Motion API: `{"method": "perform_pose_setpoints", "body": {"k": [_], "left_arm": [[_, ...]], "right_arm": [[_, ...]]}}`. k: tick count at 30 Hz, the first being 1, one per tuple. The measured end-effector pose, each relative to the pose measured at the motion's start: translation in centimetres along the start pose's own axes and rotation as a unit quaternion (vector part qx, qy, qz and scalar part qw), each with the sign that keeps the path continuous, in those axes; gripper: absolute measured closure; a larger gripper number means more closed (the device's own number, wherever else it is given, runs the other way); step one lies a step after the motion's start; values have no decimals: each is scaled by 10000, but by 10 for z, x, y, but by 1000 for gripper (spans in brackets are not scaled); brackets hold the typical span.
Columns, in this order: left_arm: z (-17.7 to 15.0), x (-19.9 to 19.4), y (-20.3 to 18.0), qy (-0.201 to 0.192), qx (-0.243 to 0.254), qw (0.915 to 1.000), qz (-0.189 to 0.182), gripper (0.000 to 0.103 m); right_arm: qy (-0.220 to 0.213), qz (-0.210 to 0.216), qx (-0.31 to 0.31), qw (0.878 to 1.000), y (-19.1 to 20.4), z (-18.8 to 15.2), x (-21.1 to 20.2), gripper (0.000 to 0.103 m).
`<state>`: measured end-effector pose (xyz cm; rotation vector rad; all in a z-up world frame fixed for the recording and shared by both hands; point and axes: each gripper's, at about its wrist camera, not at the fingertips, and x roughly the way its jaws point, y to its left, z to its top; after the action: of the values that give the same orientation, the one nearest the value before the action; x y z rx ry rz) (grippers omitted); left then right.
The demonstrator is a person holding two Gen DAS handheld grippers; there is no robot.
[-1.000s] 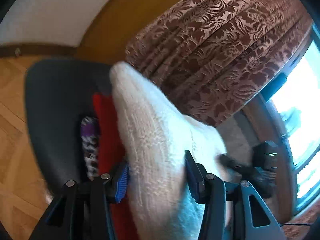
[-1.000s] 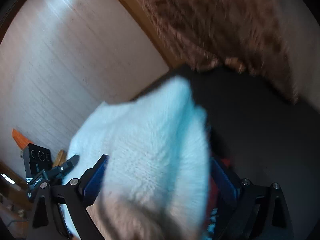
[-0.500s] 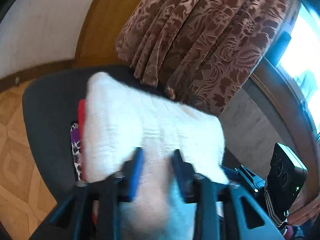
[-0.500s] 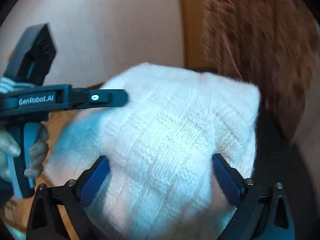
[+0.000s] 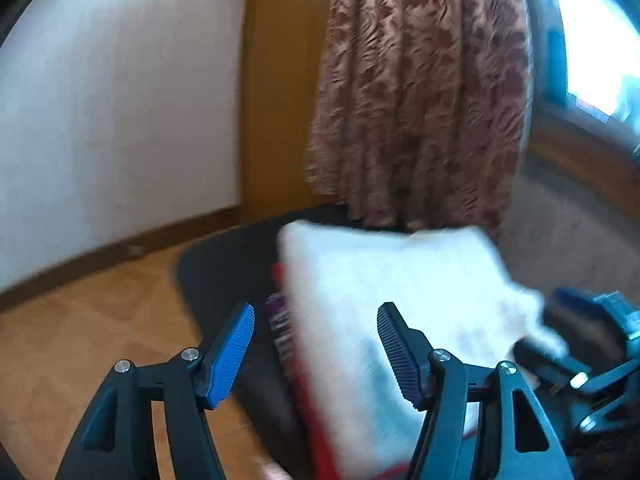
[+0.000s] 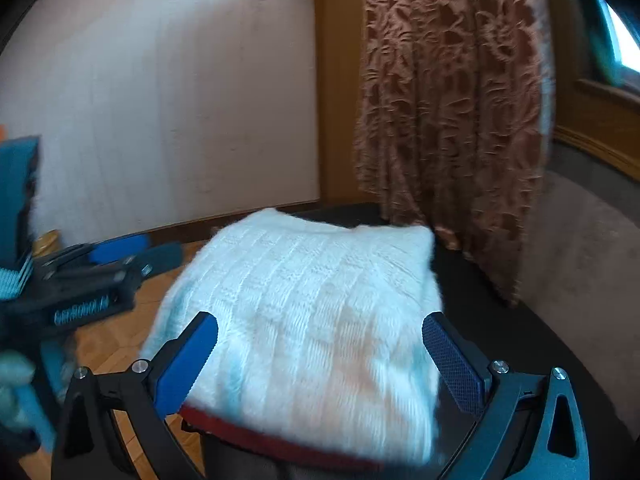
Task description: Fold clothes
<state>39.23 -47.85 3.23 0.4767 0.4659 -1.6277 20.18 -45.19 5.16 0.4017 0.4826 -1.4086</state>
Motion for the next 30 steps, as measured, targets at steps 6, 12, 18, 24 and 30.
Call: {"method": "perform_pose_setpoints", "body": {"k": [6,12,18,24,30], "left_arm": [[-12,-32,-2,207,247,9983,493,41],[-4,-69,-13,-116,374,9992,90,66],[-4,-79,-26,-123,234,9995,-178,66],[-7,-71,-36,162,170,9995,-206,66],[-8,-71,-32,8,24,10000,16,66]], "right_arm": [[313,-276,151,9990,20,-10,-13,0],[278,18,246,9993,24,-12,-16,0],[289,126,202,9993,33,-22,-31,0],[267,84,129,9995,37,-25,-37,0],[359,160,302,9988,32,-32,-40,0]]}}
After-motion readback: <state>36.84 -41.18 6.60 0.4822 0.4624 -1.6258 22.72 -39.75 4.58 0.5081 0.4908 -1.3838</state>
